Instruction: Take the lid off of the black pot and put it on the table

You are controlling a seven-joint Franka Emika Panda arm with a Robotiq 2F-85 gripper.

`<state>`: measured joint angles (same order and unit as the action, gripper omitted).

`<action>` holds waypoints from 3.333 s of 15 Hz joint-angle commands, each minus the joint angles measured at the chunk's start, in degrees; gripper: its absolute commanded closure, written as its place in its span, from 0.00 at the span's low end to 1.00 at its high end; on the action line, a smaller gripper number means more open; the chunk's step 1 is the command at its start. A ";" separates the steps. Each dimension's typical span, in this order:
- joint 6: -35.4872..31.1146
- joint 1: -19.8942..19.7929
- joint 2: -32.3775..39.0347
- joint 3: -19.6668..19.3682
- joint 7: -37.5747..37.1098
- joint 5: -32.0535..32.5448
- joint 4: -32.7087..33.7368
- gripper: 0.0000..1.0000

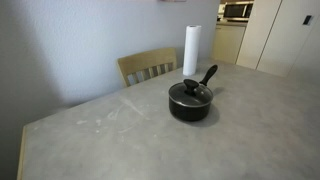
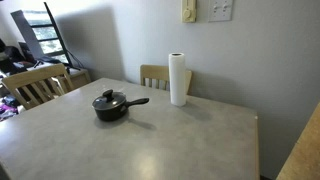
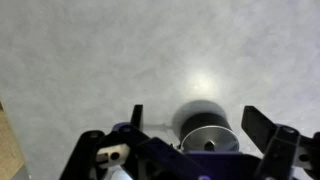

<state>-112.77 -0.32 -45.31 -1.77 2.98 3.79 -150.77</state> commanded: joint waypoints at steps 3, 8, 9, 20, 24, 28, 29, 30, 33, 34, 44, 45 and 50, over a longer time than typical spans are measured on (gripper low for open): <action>-3.22 -0.10 0.36 -0.11 -0.19 -0.37 -0.48 0.00; -20.99 0.17 3.63 -0.89 0.74 -0.43 -1.88 0.00; -25.14 0.61 5.37 -1.33 1.27 -0.92 -2.03 0.00; -45.38 15.56 28.74 -8.86 17.38 -17.27 4.43 0.00; -44.42 13.42 28.07 -6.33 15.47 -16.57 3.77 0.00; -40.60 14.49 29.99 -7.47 17.10 -18.57 6.07 0.00; -38.10 14.53 30.99 -7.72 17.42 -19.20 7.28 0.00; -35.47 15.04 32.25 -8.37 19.38 -20.76 8.97 0.00; -29.29 13.53 35.88 -7.74 22.45 -21.99 13.96 0.00; -27.45 12.83 37.63 -7.32 23.35 -21.81 16.07 0.00; -24.74 6.34 54.85 0.29 14.47 -7.04 31.80 0.00; -24.89 5.99 55.86 1.05 14.94 -7.53 32.46 0.00; -24.69 4.98 55.85 2.57 14.71 -7.62 32.07 0.00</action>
<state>-137.55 6.78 10.56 -1.42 18.16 -4.46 -118.76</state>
